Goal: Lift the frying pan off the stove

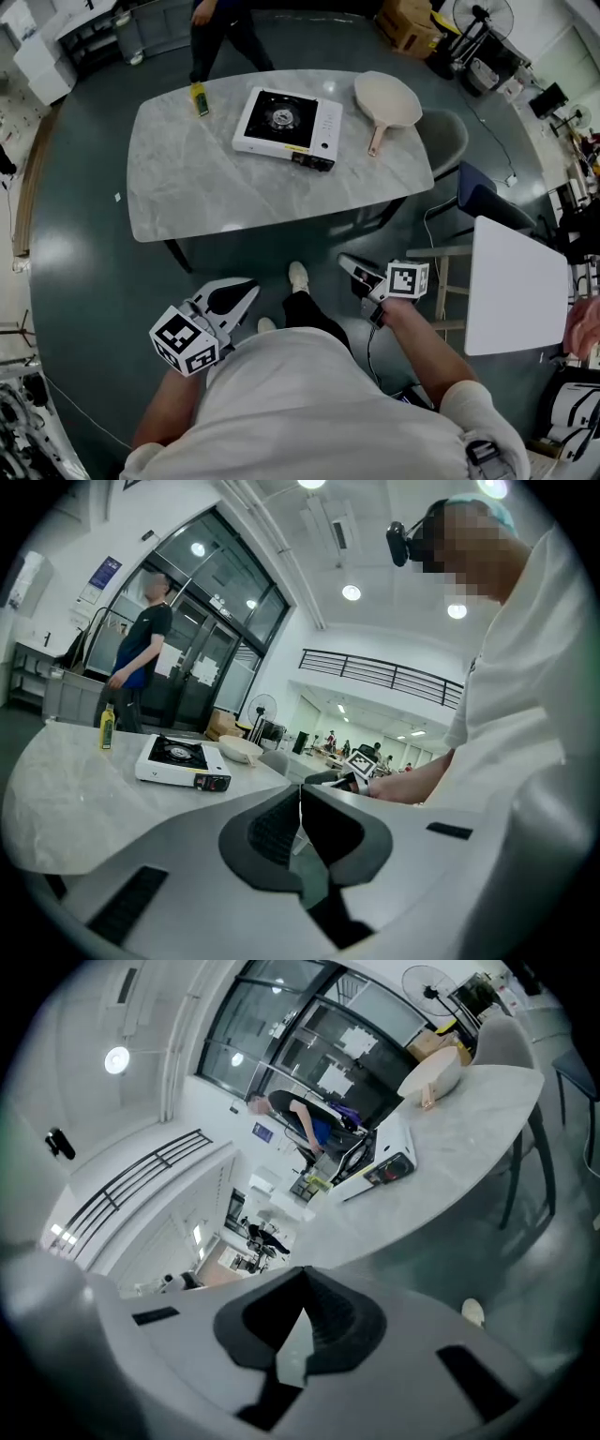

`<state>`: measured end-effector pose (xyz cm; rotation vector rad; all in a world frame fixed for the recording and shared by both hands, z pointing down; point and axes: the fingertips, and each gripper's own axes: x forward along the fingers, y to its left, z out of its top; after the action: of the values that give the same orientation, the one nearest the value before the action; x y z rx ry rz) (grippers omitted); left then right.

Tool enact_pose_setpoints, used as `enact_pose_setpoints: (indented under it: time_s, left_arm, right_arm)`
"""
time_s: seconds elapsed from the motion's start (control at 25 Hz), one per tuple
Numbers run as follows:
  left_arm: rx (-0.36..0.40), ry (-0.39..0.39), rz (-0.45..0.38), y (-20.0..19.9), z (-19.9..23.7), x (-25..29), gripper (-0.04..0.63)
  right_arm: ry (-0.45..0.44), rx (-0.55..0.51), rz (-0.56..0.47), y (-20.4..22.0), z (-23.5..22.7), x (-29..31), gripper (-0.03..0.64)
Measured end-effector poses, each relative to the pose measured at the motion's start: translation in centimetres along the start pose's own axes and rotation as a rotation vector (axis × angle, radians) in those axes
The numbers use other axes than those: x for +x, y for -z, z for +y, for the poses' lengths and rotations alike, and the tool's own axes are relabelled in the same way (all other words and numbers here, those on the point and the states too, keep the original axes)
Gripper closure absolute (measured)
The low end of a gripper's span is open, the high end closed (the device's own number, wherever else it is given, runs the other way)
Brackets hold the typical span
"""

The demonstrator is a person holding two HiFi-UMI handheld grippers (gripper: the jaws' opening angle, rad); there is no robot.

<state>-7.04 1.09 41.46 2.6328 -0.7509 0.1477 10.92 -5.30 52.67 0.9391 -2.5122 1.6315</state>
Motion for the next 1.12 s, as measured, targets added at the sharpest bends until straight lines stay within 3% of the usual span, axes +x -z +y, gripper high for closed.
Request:
enact_pose_setpoints:
  time_s: [0.28,1.12]
  left_arm:
    - [-0.005,-0.029,-0.004,1.2,-0.7,-2.6,0.575]
    - [-0.021,-0.062,-0.019,2.5,-1.7,-4.7,0.575]
  right_arm:
    - [0.015,-0.139,0.094,5.1,3.6,0.1,0.612]
    - [-0.042,-0.317,0.154,7.2,7.9,0.8,0.612]
